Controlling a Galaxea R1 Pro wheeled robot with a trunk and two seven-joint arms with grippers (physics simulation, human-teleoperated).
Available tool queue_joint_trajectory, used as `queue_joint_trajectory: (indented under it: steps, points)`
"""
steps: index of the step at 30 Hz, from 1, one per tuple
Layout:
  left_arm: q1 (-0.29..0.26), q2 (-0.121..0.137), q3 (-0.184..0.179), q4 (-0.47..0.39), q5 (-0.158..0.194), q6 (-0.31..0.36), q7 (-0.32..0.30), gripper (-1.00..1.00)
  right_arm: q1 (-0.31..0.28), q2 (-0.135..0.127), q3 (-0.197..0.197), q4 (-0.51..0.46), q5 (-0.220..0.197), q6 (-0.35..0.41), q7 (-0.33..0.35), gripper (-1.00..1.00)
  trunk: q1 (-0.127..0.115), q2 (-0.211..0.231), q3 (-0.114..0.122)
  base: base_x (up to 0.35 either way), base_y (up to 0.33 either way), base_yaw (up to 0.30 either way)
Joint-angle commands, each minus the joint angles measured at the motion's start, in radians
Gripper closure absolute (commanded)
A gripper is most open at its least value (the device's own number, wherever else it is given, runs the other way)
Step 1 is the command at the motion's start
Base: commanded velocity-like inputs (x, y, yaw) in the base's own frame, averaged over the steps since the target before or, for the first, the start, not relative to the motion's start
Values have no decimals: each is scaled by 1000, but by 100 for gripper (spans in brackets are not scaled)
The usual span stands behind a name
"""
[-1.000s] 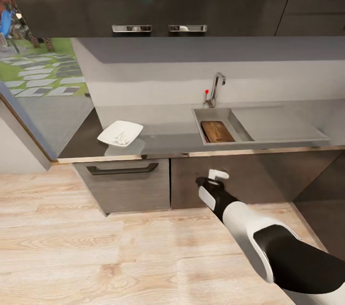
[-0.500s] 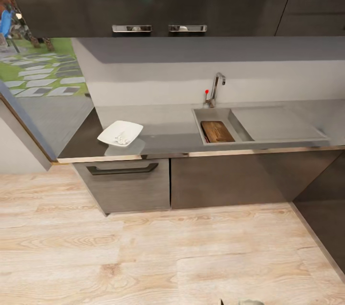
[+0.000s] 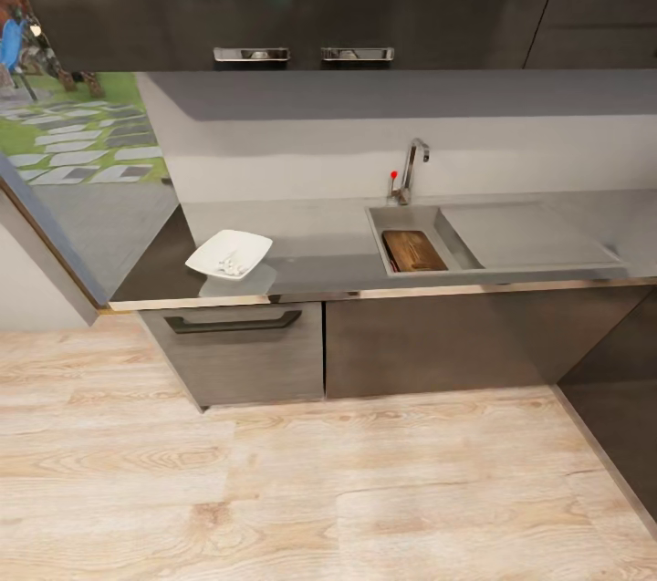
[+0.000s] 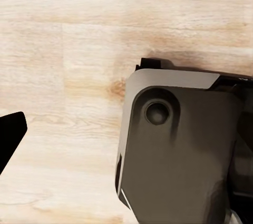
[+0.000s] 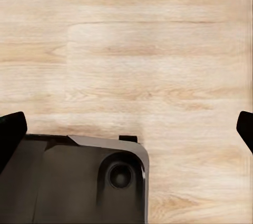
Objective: In the kitchen, take the Vidalia onion out of the sink, dice it on the chopping board with the paring knife, put the diced onion into the bowl on the countertop, then place both the paring knife and the chopping board into the sink.
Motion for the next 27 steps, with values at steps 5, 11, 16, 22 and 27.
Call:
queue_joint_trajectory:
  steps: [5,11,16,22,27]
  points:
    - [-2,0,-9,4,9,-7,0,-100,1,1,8,-9,-29,-7,-6,-100,1,-2,-2,0,0,0]
    - [-2,-2,-10,2,7,-11,-3,-100,1,0,-10,-13,-37,-11,-6,-100,1,-2,2,0,0,0]
    - [-2,-4,-10,3,7,-13,-4,-100,1,1,-28,-13,-41,-12,-5,-100,1,-2,9,0,0,0]
    - [-2,-5,-10,3,7,-13,-4,-100,1,0,-32,-13,-42,-11,-5,-100,1,-2,18,0,0,0]
    - [-2,-5,-10,3,7,-13,-4,-100,1,0,-32,-13,-42,-11,-5,-100,1,-2,26,0,0,0]
